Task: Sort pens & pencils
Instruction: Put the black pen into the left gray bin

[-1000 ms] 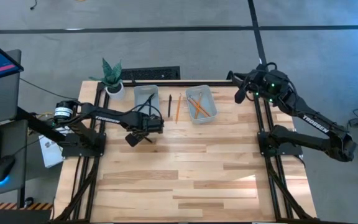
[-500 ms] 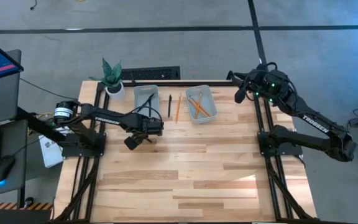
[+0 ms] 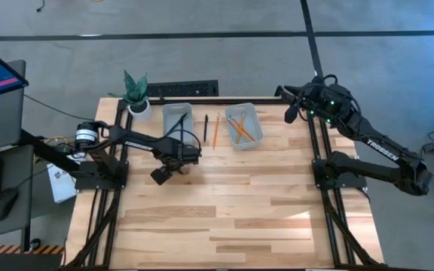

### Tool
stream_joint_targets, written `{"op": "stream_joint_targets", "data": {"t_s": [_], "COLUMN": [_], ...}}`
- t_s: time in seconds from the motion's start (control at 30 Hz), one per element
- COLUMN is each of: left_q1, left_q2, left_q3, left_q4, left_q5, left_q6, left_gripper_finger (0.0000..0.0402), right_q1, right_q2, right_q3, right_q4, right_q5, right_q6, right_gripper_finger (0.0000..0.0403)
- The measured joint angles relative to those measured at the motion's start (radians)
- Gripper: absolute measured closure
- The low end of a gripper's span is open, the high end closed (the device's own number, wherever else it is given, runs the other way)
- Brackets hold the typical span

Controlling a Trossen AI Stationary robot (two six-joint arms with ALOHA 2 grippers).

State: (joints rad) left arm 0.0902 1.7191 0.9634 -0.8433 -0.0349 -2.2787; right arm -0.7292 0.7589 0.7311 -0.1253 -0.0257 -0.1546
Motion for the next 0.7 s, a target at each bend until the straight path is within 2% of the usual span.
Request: {"op": "stream_joint_targets", "data": {"t_s": [0.27, 0.7], "left_q1": [0.013, 0.007], "left_q2": [0.0, 0.0], "left_q3": [0.0, 0.001], "left_q4": [0.022, 0.008], "left_q5": [-0.022, 0.014], "left_q6": [0.015, 0.011], "left_gripper_finger": [0.0193, 0.0193], "right_q1": [0.0, 0.0], "right_q2": [0.0, 0.0], "right_q3": [0.0, 0.0], "right_q4": [0.0, -0.001], "right_q5": [0.0, 0.0], "right_q6": [-0.011, -0.038], "right_gripper_finger": [0.0281, 0.0281]}}
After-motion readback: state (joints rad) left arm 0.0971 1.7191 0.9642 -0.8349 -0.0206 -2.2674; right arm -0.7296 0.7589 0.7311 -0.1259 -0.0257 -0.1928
